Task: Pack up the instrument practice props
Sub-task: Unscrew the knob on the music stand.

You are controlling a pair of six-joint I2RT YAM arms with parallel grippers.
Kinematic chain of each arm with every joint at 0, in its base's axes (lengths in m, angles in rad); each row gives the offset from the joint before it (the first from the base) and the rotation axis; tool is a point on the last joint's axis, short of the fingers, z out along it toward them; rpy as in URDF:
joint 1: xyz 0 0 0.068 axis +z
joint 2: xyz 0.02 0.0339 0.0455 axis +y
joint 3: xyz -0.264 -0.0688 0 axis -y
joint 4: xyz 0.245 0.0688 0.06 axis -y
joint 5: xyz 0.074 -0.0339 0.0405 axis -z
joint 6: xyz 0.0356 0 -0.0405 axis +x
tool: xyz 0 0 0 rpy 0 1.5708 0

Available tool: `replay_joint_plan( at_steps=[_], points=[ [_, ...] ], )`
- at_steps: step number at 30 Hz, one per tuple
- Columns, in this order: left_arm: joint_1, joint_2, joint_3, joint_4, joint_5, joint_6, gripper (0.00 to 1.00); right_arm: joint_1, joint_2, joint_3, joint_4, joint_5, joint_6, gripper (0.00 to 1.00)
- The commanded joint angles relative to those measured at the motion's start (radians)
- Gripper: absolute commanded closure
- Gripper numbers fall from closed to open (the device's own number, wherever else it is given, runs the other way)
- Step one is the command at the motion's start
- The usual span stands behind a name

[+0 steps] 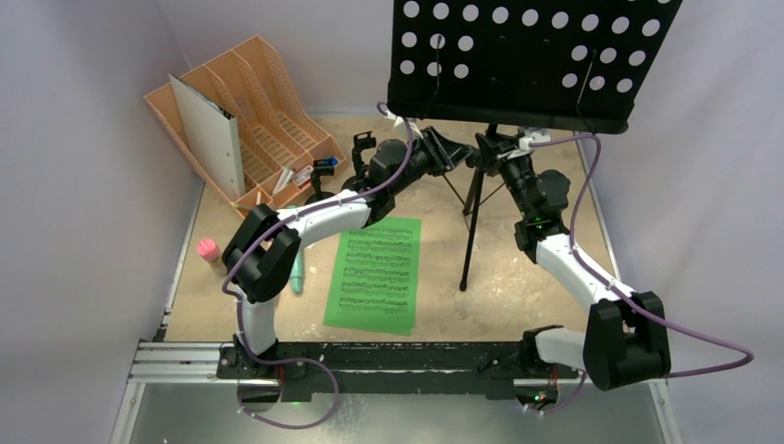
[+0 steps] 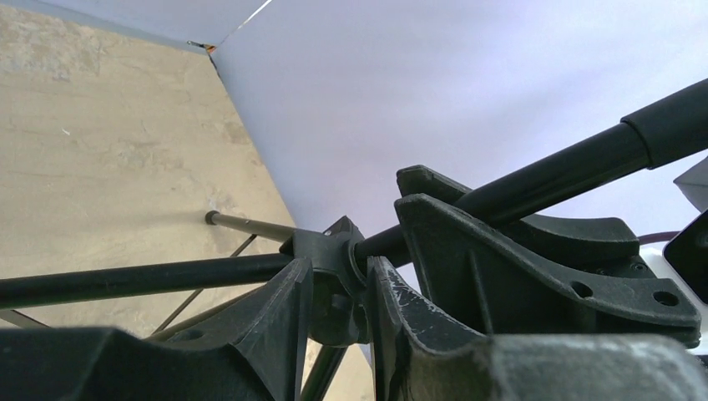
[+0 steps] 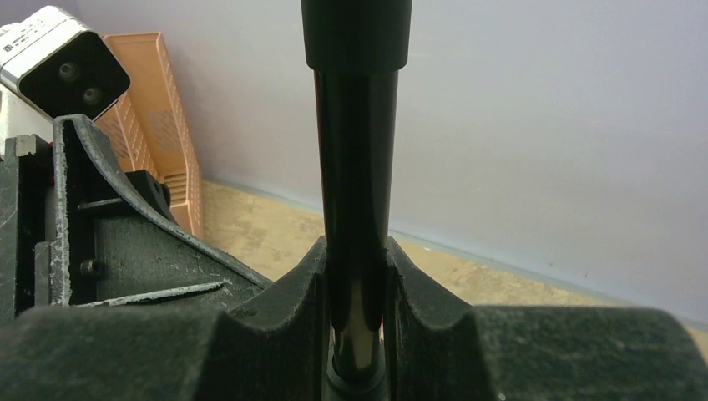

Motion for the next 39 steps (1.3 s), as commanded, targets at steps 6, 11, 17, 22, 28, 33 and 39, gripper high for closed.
replay_joint_plan(
  at_steps=[6, 11, 17, 22, 28, 33, 39],
  points=[
    [0.002, -0.018, -0.006, -0.029, 0.065, -0.013, 0.62, 0.015, -0.024, 0.021, 0.014, -0.044, 0.007, 1.00],
    [0.001, -0.023, -0.014, -0.061, 0.064, -0.020, 0.62, 0.015, -0.023, 0.020, 0.015, -0.046, 0.009, 1.00],
    [0.001, -0.006, -0.003, -0.045, 0.086, -0.045, 0.65, 0.015, -0.026, 0.019, 0.016, -0.045, 0.008, 1.00],
    [0.001, 0.011, 0.013, -0.032, 0.119, -0.068, 0.71, 0.015, -0.027, 0.017, 0.017, -0.043, 0.008, 1.00],
    [0.001, -0.001, 0.003, -0.023, 0.135, -0.080, 0.66, 0.015, -0.027, 0.017, 0.020, -0.043, 0.009, 1.00],
    [0.000, 0.003, 0.005, -0.017, 0.144, -0.091, 0.65, 0.016, -0.028, 0.017, 0.016, -0.046, 0.009, 1.00],
    [0.000, 0.013, 0.009, -0.044, 0.142, -0.101, 0.65, 0.015, -0.030, 0.016, 0.017, -0.044, 0.008, 1.00]
  ],
)
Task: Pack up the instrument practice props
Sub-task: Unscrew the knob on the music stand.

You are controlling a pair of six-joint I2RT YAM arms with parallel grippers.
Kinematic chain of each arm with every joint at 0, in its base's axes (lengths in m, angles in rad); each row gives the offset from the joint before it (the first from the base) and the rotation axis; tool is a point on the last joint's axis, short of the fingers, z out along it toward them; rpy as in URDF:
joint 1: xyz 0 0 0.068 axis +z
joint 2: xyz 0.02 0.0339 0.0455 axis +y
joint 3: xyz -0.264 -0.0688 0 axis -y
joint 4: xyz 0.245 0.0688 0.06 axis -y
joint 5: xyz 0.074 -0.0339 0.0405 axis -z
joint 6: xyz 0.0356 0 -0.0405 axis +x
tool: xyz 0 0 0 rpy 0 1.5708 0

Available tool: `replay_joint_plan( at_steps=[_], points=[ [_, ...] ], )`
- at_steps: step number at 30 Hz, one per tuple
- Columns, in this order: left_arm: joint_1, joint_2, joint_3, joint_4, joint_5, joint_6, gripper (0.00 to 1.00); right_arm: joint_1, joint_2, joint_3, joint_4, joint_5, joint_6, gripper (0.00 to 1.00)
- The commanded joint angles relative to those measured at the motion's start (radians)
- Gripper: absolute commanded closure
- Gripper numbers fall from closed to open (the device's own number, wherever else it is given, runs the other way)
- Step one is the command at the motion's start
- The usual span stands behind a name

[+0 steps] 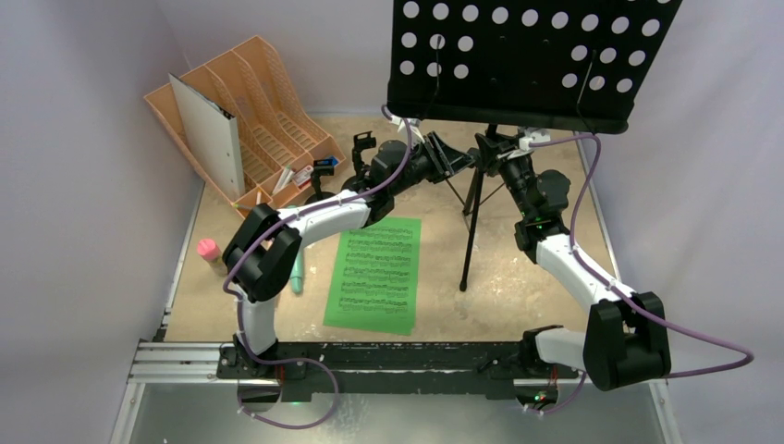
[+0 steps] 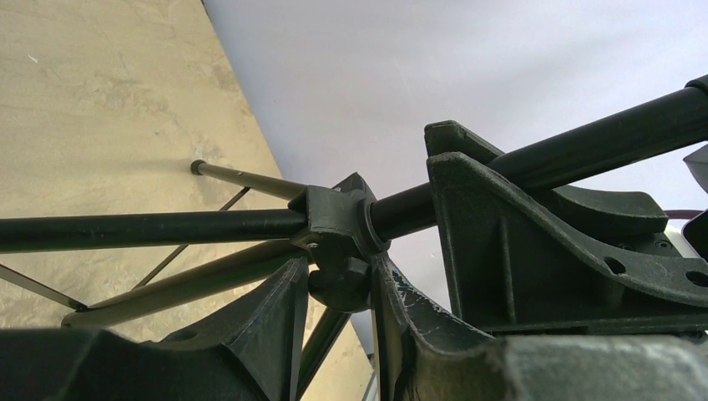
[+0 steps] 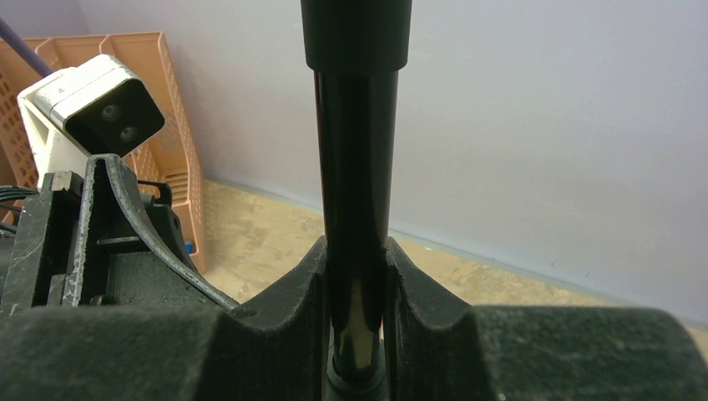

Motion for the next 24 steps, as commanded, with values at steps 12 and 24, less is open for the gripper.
replay_joint_plan(
  at_steps=[12, 24],
  points=[
    [-0.005, 0.033, 0.036, 0.021, 0.079, -0.066, 0.94, 0.015, -0.029, 0.014, 0.022, -0.042, 0.010, 1.00],
    [-0.006, 0.023, 0.012, 0.008, 0.043, -0.371, 1.00, 0.015, -0.031, 0.016, 0.017, -0.042, 0.008, 1.00]
  ],
)
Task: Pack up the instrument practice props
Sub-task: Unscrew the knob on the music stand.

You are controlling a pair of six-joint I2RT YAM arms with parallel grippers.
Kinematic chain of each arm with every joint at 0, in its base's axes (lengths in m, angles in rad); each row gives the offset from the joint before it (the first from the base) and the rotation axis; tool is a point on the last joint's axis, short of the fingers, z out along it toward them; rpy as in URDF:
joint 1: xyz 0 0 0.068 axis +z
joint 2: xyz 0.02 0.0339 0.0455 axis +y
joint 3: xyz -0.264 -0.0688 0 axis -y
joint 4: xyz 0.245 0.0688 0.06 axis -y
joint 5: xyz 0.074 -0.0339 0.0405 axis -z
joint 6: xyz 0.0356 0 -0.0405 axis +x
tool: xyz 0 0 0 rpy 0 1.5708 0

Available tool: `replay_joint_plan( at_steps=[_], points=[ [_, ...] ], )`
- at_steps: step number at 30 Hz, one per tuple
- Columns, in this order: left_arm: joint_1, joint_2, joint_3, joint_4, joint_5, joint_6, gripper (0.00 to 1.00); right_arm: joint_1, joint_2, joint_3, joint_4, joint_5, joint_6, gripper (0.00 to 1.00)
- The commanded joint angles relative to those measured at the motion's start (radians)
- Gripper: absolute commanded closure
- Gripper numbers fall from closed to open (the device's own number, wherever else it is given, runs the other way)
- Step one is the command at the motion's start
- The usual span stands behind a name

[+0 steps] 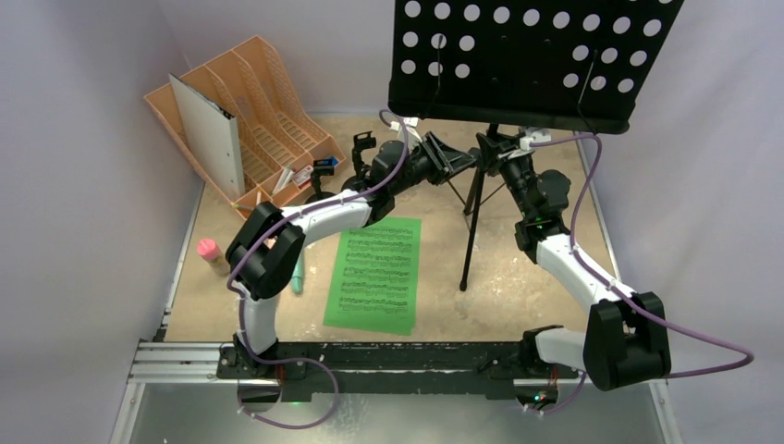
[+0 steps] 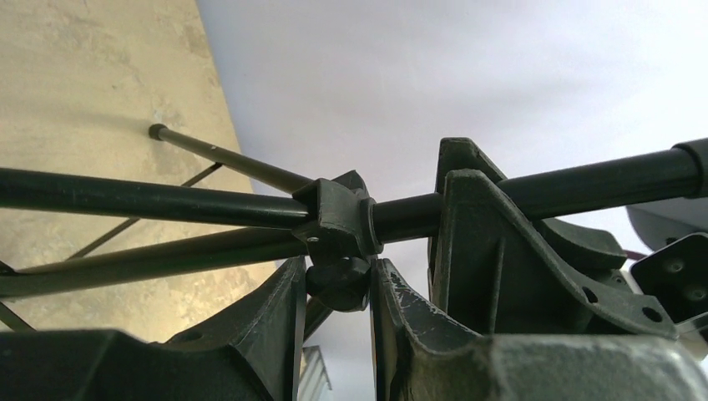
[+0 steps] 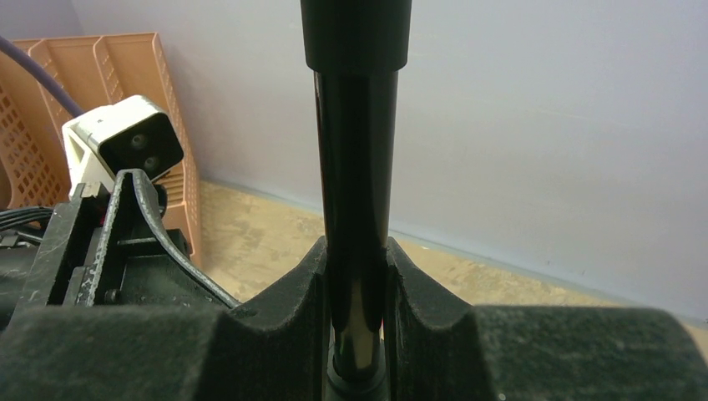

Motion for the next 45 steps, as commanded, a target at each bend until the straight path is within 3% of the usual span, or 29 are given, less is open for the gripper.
replay_joint_plan(
  at_steps=[1, 15, 20, 23, 24, 28, 30, 37, 41, 45],
  points=[
    [-0.013, -0.006, 0.005, -0.003, 0.008, -0.180, 1.00, 0.016, -0.030, 0.017, 0.019, -0.045, 0.008, 1.00],
    [-0.026, -0.012, -0.133, 0.179, -0.066, -0.499, 1.00, 0.015, -0.026, 0.022, 0.013, -0.048, 0.007, 1.00],
    [-0.029, -0.014, -0.203, 0.319, -0.107, -0.642, 1.00, 0.015, -0.014, 0.031, 0.009, -0.060, 0.021, 1.00],
    [-0.030, -0.017, -0.209, 0.361, -0.111, -0.638, 1.00, 0.016, -0.015, 0.033, 0.005, -0.059, 0.022, 1.00],
    [-0.030, -0.022, -0.201, 0.349, -0.104, -0.604, 0.99, 0.015, -0.014, 0.036, 0.001, -0.056, 0.022, 1.00],
    [-0.027, -0.067, -0.196, 0.299, -0.082, -0.449, 0.68, 0.014, -0.012, 0.051, -0.012, -0.056, 0.022, 0.99],
    [-0.014, -0.095, -0.216, 0.295, -0.067, -0.371, 0.60, 0.014, -0.008, 0.059, -0.023, -0.049, 0.027, 0.91],
    [0.079, -0.162, -0.343, 0.381, 0.048, -0.125, 0.52, 0.014, 0.004, 0.109, -0.077, -0.040, 0.050, 0.59],
    [0.125, -0.217, -0.342, 0.310, 0.096, 0.179, 0.51, 0.014, -0.004, 0.135, -0.113, -0.036, 0.066, 0.36],
    [0.133, -0.257, -0.310, 0.176, 0.053, 0.634, 0.51, 0.015, -0.041, 0.146, -0.174, -0.003, 0.069, 0.14]
  ],
)
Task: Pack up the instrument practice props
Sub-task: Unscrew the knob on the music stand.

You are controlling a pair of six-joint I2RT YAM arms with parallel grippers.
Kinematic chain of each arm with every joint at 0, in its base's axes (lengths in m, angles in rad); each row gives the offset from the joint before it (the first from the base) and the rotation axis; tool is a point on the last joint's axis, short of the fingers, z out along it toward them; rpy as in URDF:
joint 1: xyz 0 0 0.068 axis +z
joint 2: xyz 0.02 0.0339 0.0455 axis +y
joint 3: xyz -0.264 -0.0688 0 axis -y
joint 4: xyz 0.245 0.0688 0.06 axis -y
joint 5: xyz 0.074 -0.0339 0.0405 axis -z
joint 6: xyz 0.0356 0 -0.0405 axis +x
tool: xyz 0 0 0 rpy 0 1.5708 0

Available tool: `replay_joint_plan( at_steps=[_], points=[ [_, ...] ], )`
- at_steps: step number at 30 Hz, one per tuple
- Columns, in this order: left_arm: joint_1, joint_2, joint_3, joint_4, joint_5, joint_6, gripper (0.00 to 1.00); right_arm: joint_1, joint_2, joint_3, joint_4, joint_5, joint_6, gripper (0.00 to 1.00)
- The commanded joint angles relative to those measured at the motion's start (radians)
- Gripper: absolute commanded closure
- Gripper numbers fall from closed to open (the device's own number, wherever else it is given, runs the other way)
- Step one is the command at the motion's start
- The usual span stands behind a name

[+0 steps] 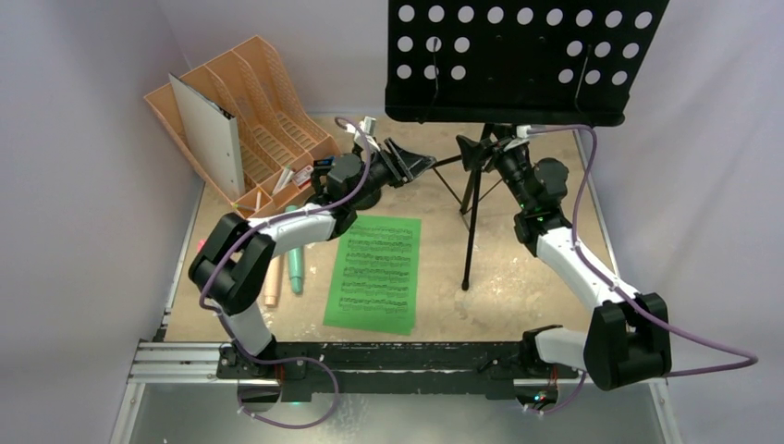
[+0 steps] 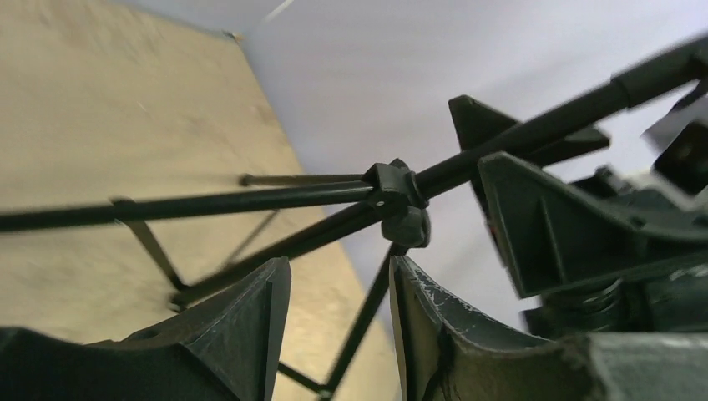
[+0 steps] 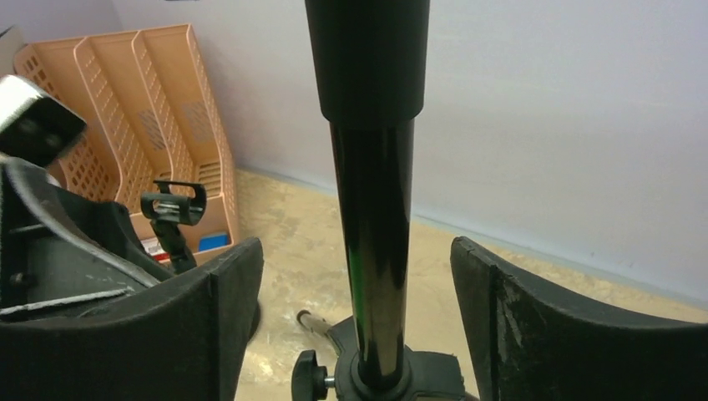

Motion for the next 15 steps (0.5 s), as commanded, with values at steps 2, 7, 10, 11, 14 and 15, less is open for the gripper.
replay_joint_plan(
  at_steps=[2, 7, 10, 11, 14, 15],
  points=[
    [0.001, -0.069, 0.057, -0.075, 0.045, 0.670, 0.51, 0.000, -0.079, 0.054, -0.081, 0.034, 0.017, 0.06],
    [0.001, -0.003, 0.102, 0.000, 0.207, 1.015, 0.50, 0.000, -0.183, 0.013, -0.180, 0.102, 0.047, 0.01],
    [0.010, 0.051, 0.152, 0.011, 0.322, 1.118, 0.50, 0.000, -0.259, -0.027, -0.261, 0.175, 0.097, 0.01],
    [0.016, 0.072, 0.168, 0.015, 0.362, 1.136, 0.50, 0.001, -0.275, -0.037, -0.282, 0.189, 0.122, 0.01],
    [0.035, 0.130, 0.212, 0.046, 0.472, 1.140, 0.50, 0.000, -0.357, -0.104, -0.320, 0.197, 0.177, 0.01],
    [0.038, 0.148, 0.228, 0.056, 0.505, 1.133, 0.50, 0.000, -0.379, -0.132, -0.331, 0.197, 0.187, 0.01]
  ],
)
